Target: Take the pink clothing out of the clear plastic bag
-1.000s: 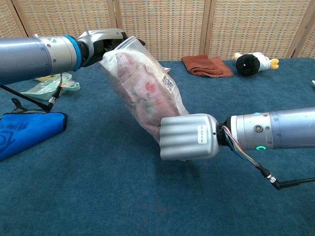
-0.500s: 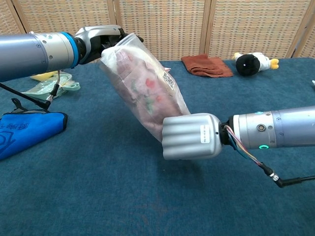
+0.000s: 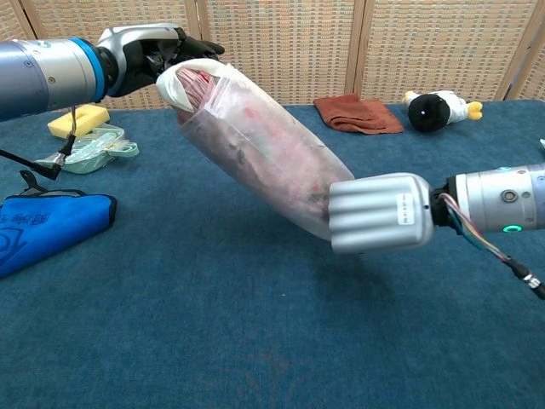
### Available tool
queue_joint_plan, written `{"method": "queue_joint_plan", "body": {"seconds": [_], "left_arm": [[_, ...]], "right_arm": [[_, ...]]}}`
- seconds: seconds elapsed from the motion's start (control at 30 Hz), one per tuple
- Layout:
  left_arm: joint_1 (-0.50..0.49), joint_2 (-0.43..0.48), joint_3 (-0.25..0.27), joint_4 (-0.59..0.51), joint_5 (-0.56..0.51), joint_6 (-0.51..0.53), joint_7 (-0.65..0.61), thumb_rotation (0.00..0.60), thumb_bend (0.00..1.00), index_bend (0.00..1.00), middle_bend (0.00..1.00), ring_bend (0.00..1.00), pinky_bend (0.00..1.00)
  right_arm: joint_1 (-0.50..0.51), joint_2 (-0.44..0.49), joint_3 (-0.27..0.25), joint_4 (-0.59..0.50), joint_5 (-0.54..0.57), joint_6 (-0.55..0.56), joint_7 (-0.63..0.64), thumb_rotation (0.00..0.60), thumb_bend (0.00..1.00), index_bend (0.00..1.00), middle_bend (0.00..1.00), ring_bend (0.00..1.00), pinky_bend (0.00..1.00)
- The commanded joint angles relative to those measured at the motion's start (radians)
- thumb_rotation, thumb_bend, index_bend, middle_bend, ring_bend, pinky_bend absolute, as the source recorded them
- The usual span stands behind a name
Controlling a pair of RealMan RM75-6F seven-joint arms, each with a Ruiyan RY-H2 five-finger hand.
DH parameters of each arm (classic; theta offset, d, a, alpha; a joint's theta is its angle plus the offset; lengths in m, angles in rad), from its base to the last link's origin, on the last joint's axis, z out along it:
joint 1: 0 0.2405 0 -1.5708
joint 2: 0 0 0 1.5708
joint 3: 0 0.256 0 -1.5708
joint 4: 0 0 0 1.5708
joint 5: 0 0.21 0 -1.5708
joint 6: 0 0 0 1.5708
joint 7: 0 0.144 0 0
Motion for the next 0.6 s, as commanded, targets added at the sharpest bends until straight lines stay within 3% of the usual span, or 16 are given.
{"method": "queue_joint_plan", "body": {"seconds": [0.03,0.6], "left_arm": [[0.022,0.024,-0.003,-0.008,0.023,0.007,-0.031,0.6,0.42,0.73,0.0,0.0,0.0],[0.166,0.247,0.044,0.003,0.175,0.054,-0.14,0.6,0.42,0.76,0.0,0.0,0.0]], "right_arm": [[-0.018,0.043,-0.018,-0.017,0.001,0.007,-0.016,0.6,0.76,0.76,1.0,0.97,1.0],[-0.102,0.199,-0.058,-0.001,0.024,0.033,-0.053,0.6,0.77,0.76,1.0,0.97,1.0]]}}
